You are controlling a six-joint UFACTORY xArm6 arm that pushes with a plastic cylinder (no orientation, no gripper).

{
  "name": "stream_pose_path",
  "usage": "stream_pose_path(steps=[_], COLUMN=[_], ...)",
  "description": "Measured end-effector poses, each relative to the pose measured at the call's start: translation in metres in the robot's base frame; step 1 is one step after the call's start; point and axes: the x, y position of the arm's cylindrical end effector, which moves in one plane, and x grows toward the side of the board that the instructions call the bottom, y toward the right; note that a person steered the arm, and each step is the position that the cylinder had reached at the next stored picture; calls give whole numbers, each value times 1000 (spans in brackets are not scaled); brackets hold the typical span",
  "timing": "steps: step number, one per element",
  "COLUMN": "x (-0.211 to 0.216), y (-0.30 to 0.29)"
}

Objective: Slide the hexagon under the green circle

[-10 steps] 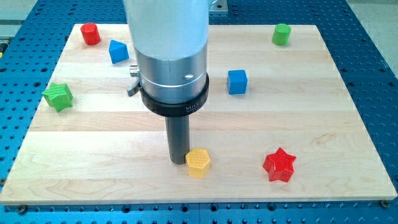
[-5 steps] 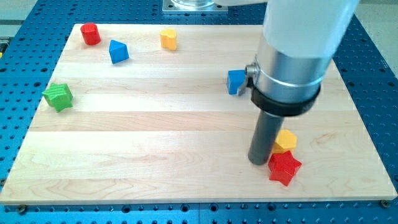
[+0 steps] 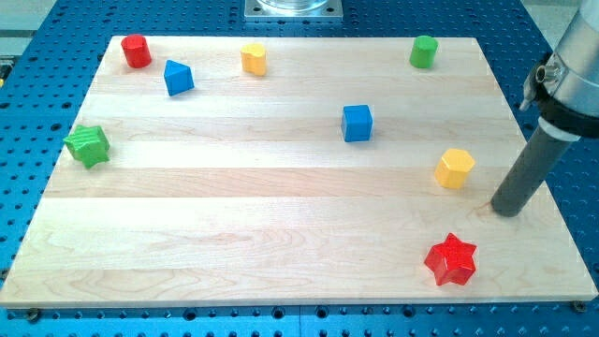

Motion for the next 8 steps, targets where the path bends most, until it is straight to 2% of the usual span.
stream_pose_path(steps=[2, 3, 4, 6, 8], x=[-47, -1, -1, -61, -78], y=[-8, -32, -60, -25, -32])
